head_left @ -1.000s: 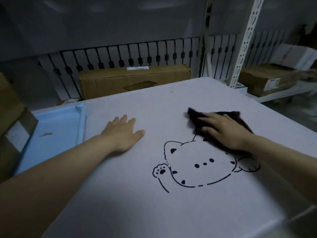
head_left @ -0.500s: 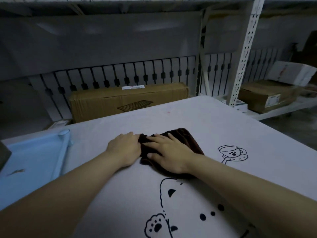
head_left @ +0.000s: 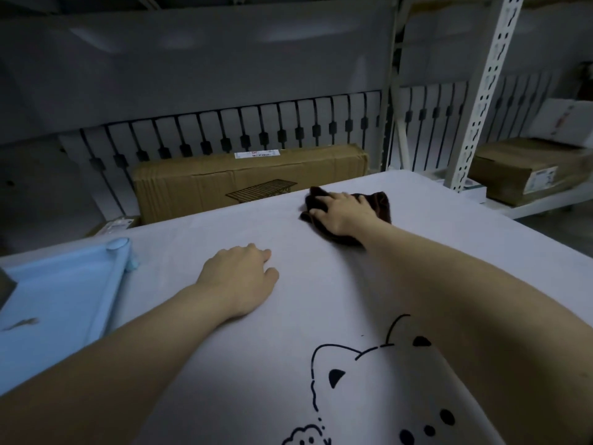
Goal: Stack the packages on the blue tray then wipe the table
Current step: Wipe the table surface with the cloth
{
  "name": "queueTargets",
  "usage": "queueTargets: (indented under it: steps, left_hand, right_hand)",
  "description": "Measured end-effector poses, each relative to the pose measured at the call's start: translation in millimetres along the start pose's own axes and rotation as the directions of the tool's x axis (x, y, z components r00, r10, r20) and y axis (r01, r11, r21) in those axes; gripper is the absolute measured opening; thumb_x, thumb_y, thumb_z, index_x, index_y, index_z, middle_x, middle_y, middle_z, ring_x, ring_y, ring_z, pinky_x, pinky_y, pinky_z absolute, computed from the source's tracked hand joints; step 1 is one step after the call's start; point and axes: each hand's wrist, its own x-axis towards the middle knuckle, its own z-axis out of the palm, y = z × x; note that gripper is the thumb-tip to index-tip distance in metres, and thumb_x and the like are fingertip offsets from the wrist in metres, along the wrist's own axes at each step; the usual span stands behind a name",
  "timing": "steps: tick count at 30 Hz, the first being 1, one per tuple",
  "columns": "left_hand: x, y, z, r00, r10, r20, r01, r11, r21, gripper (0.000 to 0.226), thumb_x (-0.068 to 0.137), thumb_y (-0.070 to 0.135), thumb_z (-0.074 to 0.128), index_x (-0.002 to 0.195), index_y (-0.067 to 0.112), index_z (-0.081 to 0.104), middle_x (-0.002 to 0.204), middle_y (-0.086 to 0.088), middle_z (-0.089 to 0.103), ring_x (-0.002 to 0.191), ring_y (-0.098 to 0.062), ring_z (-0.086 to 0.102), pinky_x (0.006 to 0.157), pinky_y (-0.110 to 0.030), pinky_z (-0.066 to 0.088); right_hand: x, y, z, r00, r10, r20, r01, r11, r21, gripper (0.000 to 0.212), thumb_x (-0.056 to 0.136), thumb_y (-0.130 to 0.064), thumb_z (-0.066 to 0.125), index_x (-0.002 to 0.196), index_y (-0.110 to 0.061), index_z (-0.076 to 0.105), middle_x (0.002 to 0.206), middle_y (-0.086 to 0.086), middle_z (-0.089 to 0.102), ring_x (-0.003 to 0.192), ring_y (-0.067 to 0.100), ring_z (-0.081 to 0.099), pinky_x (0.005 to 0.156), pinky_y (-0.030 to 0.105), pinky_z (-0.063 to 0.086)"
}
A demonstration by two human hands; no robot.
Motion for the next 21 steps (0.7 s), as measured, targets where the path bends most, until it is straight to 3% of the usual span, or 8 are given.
queueTargets:
  steps: [3,10,12,16,21]
  left_hand:
    - [0.6,1.3,2.5,1.0,0.01,-0.019,-0.011,1.0,-0.002,0.046,0.1,0.039,0.032,0.137,0.021,0.051,0.13,-0.004,0.055,0.116,-0.03,0.054,0.095,-0.038,0.045]
    - [-0.6,3.4,4.4,1.0,-0.011,-0.003,0.011,0.998,-0.054,0.05,0.102,0.04,0.03,0.148,0.023,0.04,0.145,-0.003,0.046,0.127,-0.028,0.049,0.102,-0.039,0.043]
    - [-2.4,2.0,3.3,0.999,-0.009,0.032,0.012,0.997,-0.077,0.053,0.103,0.043,0.028,0.153,0.026,0.031,0.156,-0.001,0.035,0.138,-0.027,0.039,0.109,-0.041,0.037]
    - [-7.7,-6.9,2.5,0.99,-0.026,0.141,0.04,0.995,-0.096,0.058,0.102,0.055,0.02,0.156,0.035,0.015,0.166,0.004,0.01,0.151,-0.027,0.012,0.122,-0.047,0.015]
    - [-33.3,7.8,2.5,0.998,0.006,0.057,0.002,0.991,-0.134,0.053,0.103,0.043,0.034,0.153,0.027,0.031,0.159,-0.004,0.031,0.144,-0.03,0.028,0.116,-0.041,0.027]
  right_hand:
    - [-6.9,38.5,-8.1,0.99,0.14,-0.024,-0.14,0.99,-0.012,0.061,0.098,-0.059,0.027,0.153,-0.033,0.03,0.16,0.004,0.03,0.147,0.029,0.024,0.12,0.055,0.009]
    - [-67.8,131.7,-32.0,0.921,0.382,-0.072,-0.383,0.924,-0.001,0.063,0.099,-0.059,0.028,0.155,-0.03,0.025,0.161,0.007,0.029,0.148,0.03,0.021,0.121,0.055,0.008]
    - [-90.8,147.8,-37.6,0.901,0.43,-0.066,-0.43,0.903,0.001,0.062,0.1,-0.057,0.027,0.156,-0.03,0.025,0.161,0.006,0.027,0.149,0.029,0.02,0.121,0.055,0.008]
    - [-132.3,160.4,-39.0,0.889,0.454,-0.065,-0.455,0.891,0.002,0.058,0.101,-0.053,0.027,0.155,-0.031,0.027,0.162,0.003,0.025,0.15,0.028,0.017,0.12,0.056,0.006]
    - [-175.6,148.9,-32.0,0.949,0.308,-0.063,-0.309,0.951,-0.024,0.05,0.103,-0.046,0.029,0.152,-0.036,0.032,0.162,0.001,0.026,0.148,0.027,0.021,0.12,0.055,0.01]
